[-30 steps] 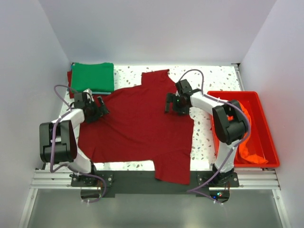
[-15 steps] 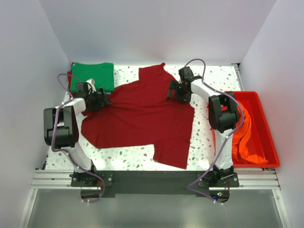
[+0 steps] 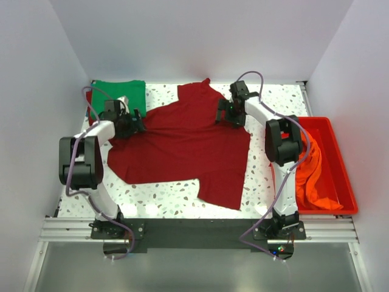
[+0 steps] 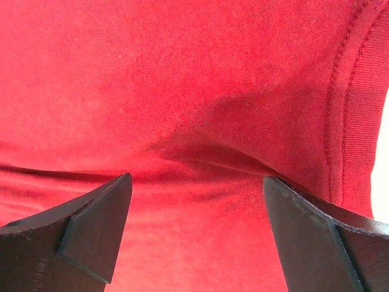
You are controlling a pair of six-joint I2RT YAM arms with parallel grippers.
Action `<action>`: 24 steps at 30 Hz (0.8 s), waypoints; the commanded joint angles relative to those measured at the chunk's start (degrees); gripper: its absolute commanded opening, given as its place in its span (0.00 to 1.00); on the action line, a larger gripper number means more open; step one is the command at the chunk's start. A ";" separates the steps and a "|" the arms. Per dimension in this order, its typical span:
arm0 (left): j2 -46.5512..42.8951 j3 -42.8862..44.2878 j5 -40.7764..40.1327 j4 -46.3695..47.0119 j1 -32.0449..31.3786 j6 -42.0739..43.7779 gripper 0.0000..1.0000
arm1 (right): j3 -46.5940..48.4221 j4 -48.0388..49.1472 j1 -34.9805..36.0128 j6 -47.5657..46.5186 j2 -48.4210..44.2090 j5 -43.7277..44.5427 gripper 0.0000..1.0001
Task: Fold and stack the t-shirts
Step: Fold the tshirt
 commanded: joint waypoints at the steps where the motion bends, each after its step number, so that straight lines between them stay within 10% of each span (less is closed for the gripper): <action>1: -11.15 -0.68 -4.53 -3.55 -0.02 -0.94 0.95 | 1.85 -1.63 -0.85 -2.25 1.22 -0.44 0.93; 15: -33.13 -12.81 -24.22 -25.17 -2.73 -6.74 0.74 | -4.46 -0.23 -0.59 -0.33 -14.68 -6.50 0.92; 24: -27.35 -15.63 -27.82 -26.50 -8.89 -8.85 0.63 | -15.10 -0.40 1.08 1.52 -27.95 -8.00 0.92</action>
